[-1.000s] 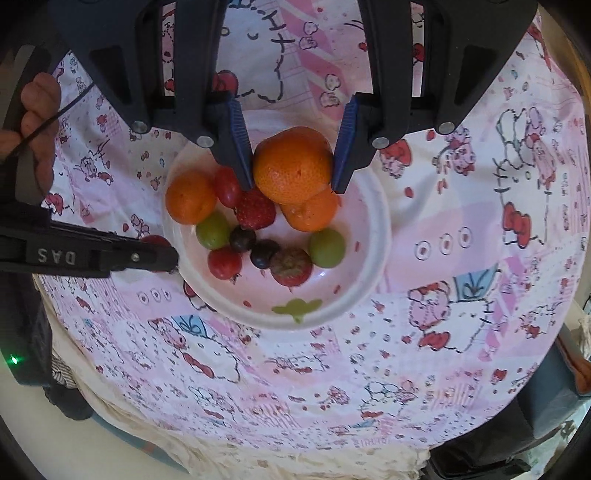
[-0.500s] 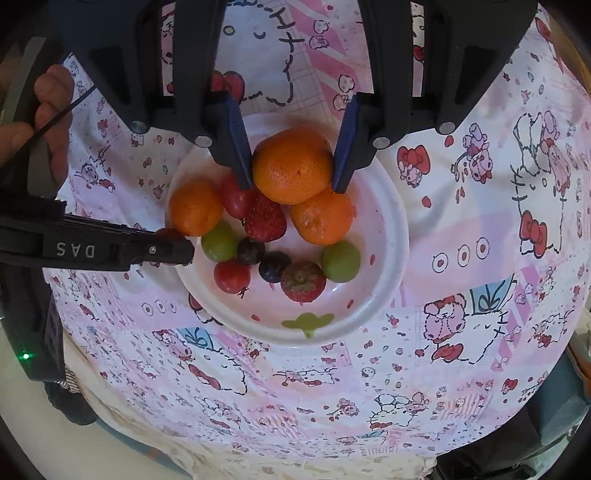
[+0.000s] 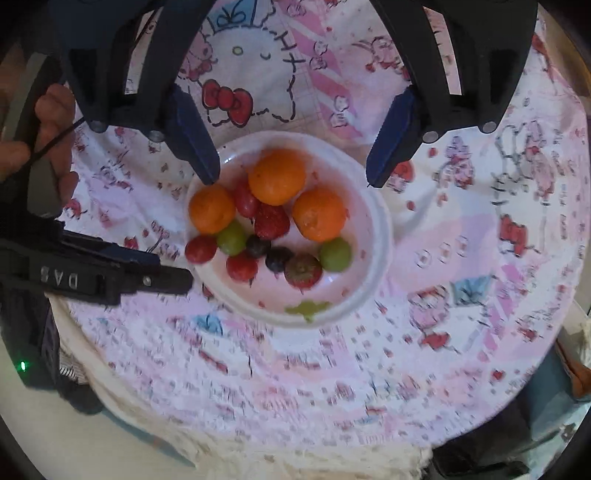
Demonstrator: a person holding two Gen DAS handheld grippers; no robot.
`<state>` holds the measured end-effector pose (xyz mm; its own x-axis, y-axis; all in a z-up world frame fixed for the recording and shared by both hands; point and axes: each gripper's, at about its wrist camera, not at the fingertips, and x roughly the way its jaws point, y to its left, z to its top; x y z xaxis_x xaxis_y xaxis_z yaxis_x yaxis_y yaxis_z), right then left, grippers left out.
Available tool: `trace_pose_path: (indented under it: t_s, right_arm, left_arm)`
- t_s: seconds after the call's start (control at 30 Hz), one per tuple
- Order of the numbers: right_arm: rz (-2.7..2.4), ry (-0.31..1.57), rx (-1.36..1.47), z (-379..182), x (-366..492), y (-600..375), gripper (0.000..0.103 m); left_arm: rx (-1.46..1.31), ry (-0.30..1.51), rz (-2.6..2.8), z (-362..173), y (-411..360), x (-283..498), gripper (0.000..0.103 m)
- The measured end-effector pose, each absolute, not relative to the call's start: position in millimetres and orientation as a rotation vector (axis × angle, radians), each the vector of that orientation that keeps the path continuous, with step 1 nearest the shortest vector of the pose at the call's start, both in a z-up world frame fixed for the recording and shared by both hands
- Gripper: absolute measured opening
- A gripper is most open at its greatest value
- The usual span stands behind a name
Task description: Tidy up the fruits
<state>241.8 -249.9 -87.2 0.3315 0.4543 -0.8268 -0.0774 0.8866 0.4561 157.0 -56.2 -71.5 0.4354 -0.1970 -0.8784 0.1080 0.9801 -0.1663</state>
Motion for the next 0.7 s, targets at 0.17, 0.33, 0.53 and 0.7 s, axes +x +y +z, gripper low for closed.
trace_pose_path:
  t_s: [0.17,0.33,0.53,0.7]
  right_arm:
    - [0.368,1.059,0.26,-46,211,-246,0.082]
    - [0.337,0.934,0.216,-11,171,-249,0.087]
    - [0.332,0.87,0.227,7,124,-256,0.088]
    - [0.324,0.843,0.201,9,90,-253,0.095]
  left_arm:
    - [-0.069,1.016,-0.129,-35,-40,138,0.079]
    - [-0.019,0.897,-0.037,-6,-23,107,0.08]
    - [-0.003,0.801,0.004,22,-6,70,0.1]
    - [-0.022,0.777,0.005,29,-1,44,0.103]
